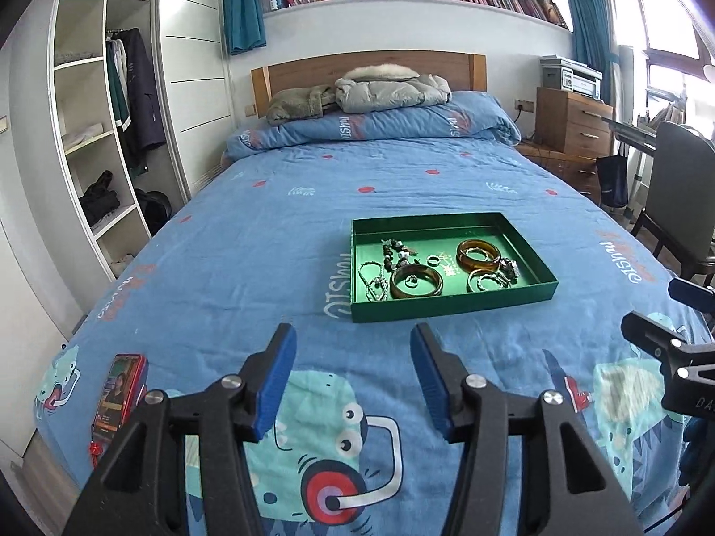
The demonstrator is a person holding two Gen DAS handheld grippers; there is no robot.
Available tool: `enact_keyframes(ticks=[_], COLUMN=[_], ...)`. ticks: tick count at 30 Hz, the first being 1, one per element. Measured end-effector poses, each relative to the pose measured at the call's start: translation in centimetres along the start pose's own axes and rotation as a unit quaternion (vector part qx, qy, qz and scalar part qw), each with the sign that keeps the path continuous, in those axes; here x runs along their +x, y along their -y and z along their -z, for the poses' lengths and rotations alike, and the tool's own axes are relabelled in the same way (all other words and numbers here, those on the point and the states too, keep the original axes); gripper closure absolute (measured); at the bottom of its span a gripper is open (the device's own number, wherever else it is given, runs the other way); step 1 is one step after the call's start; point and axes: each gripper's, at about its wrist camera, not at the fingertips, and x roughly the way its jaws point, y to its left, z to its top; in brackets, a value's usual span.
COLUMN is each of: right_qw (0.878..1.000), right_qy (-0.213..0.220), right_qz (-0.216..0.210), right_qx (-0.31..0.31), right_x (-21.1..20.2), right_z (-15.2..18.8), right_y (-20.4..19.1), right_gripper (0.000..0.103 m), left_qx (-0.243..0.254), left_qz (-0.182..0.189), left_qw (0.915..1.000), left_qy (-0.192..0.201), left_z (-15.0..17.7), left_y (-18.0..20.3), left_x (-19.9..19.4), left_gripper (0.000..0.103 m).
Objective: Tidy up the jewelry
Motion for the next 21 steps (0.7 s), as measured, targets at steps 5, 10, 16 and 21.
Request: enact_keyframes(ticks=[5, 10, 16, 21], right_qw=[1.0, 1.0, 1.0, 1.0], right_qy=[0.005, 0.013, 0.02, 0.023], right_qz=[0.003, 0.006, 0.012, 0.017], right_qx=[-0.001, -0.001, 0.005, 0.013], right_x=[-1.7, -3.2, -4.8, -5.7], right_z=[1.1, 1.9, 2.7, 3.4], right_y=[0.1, 0.4, 1.2, 2.1], right_gripper=[0.003, 0.002, 0.002, 0.002], left_qx=[-0.001, -0.006, 0.0, 0.002], left_qz=[-0.005, 0.001, 0.008, 0.006], left_qw=[0.9999, 0.9996, 0.9997, 0.9996], left_qy=[0.013, 0.028, 0.023, 0.027], left_z=[0.7, 1.1, 1.8, 2.3], left_y=[-0.3, -0.5, -0.3, 0.0], left_x=[-2.3, -4.3, -5.2, -5.8], left_gripper=[0.052, 0.052, 0.052, 0.051])
